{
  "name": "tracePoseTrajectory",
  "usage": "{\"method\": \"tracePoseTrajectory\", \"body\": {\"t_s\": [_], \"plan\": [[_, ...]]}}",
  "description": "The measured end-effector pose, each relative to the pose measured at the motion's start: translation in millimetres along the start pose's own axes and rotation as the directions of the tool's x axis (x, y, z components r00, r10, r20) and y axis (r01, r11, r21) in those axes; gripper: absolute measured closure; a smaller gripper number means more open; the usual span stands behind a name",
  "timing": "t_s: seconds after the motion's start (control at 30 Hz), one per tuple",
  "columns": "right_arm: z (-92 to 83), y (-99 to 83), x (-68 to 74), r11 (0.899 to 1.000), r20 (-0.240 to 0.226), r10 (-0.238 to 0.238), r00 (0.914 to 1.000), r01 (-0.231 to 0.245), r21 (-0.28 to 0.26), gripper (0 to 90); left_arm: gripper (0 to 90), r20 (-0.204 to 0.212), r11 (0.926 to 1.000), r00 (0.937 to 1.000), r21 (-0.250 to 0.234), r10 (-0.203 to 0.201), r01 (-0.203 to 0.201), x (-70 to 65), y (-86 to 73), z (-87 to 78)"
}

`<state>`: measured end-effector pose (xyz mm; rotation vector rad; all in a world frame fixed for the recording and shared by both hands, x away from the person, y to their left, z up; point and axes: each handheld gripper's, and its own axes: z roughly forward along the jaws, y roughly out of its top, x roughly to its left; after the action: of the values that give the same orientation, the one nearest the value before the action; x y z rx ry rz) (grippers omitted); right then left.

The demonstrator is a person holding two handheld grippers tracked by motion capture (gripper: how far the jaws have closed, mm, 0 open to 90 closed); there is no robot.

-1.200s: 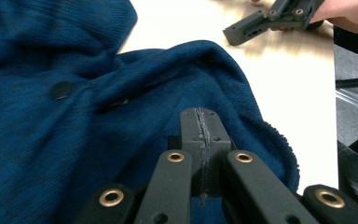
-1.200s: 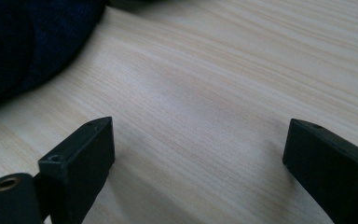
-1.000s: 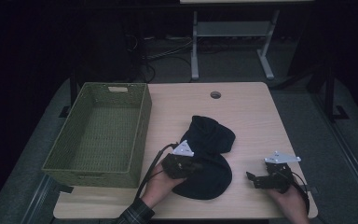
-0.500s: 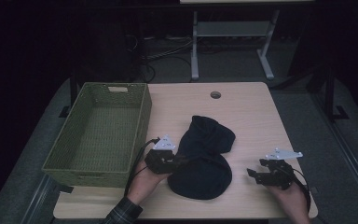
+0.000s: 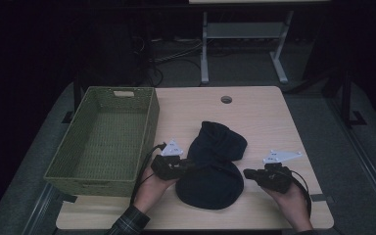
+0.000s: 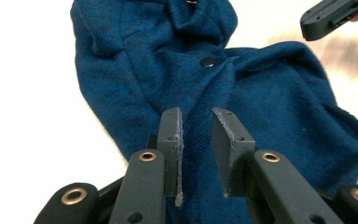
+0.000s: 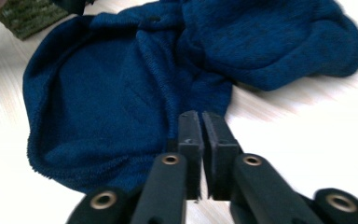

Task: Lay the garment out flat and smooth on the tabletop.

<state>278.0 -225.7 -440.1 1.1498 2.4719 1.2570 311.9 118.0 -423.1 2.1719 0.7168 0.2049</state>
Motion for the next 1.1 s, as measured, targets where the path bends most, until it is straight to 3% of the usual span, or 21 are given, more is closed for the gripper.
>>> {"method": "tracePoseTrajectory", "body": {"t_s": [0.2,0.5,0.67,0.77,0.87,0.97,1.1], "plan": [[15.2,4.9,5.8,0.999,-0.031,-0.021,0.9993,0.022,0.036,89.8,74.6,-0.02,0.999,0.9998,0.044,-0.007,0.008,3.6,-4.0,13.1],[37.2,3.8,23.4,0.993,-0.101,-0.055,0.9934,0.065,0.1,89.8,77.2,-0.012,0.994,0.9998,0.108,-0.013,0.014,6.2,-10.2,31.9],[49.8,4.0,37.6,0.986,-0.163,-0.083,0.9832,0.105,0.132,89.8,78.8,-0.004,0.9932,0.9999,0.116,-0.01,0.01,7.2,-10.8,34.6],[62.1,2.7,54.9,0.969,-0.192,-0.138,0.9716,0.173,0.176,89.9,80.3,-0.002,0.9937,0.9999,0.111,-0.013,0.013,6.3,-11.5,36.9],[63.2,5.1,67.3,0.962,-0.197,-0.184,0.9631,0.217,0.164,89.9,80.4,0.0,0.9938,0.9999,0.111,-0.015,0.015,6.3,-11.6,37.2],[54.4,9.3,64.2,0.973,-0.192,-0.176,0.9654,0.2,0.112,89.9,81.0,0.002,0.9934,0.9999,0.113,-0.015,0.015,6.7,-11.8,37.1],[37.3,17.3,49.9,0.987,-0.16,-0.145,0.9763,0.153,0.041,89.9,82.0,0.005,0.992,1.0,0.126,-0.007,0.007,5.9,-12.1,37.4]]}}
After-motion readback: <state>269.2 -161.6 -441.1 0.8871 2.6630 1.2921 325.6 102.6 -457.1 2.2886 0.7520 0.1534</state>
